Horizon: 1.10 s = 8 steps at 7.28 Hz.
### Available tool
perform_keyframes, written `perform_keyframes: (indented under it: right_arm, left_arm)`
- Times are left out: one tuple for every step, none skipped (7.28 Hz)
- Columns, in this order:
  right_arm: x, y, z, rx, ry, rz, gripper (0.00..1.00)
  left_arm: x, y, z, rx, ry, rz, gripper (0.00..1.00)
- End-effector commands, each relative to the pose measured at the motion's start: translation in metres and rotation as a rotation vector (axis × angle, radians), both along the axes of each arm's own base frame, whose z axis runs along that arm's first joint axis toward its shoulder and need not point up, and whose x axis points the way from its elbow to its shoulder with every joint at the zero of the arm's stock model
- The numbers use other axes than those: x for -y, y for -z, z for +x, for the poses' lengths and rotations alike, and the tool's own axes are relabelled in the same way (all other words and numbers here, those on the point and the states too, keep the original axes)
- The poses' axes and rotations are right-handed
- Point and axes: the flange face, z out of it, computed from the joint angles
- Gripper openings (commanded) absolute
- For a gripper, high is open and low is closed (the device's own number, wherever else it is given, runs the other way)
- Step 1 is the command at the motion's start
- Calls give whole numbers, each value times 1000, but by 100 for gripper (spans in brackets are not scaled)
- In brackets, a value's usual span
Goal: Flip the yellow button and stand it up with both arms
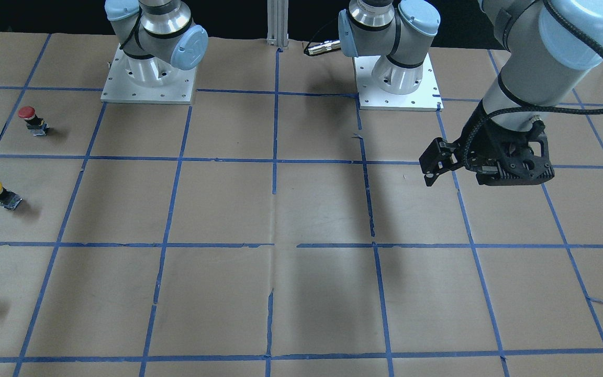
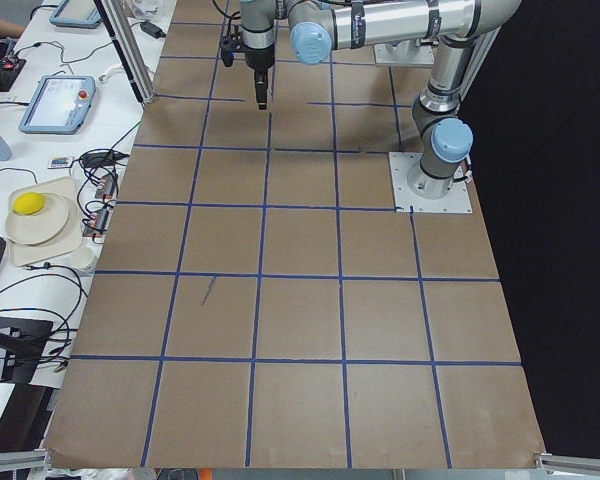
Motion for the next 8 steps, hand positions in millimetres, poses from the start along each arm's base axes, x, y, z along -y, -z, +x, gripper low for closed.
perform_keyframes:
  right_arm:
    - [14, -28, 129, 22, 181, 36, 100]
    - [10, -26, 182, -5, 241, 60, 100]
    - [2, -27, 231, -44, 280, 60, 100]
    - [-6, -27, 265, -41, 303, 63, 100]
    - [-12, -31, 288, -29, 350, 59, 100]
    - [-12, -40, 290, -24, 357, 43, 100]
    - [-12, -39, 293, -1, 379, 52, 100]
    - [-13, -35, 293, -3, 387, 63, 100]
  left_arm:
    - [1, -5, 0, 1, -2, -9, 100]
    - [2, -6, 0, 2, -2, -12, 100]
    - [2, -10, 0, 3, -2, -20, 100]
    - [3, -11, 1, 3, -4, -20, 100]
    - [2, -11, 1, 3, -4, -15, 100]
    - [2, -11, 1, 3, -4, -15, 100]
    - [2, -11, 1, 3, -4, -15, 100]
    - [2, -11, 1, 3, -5, -15, 100]
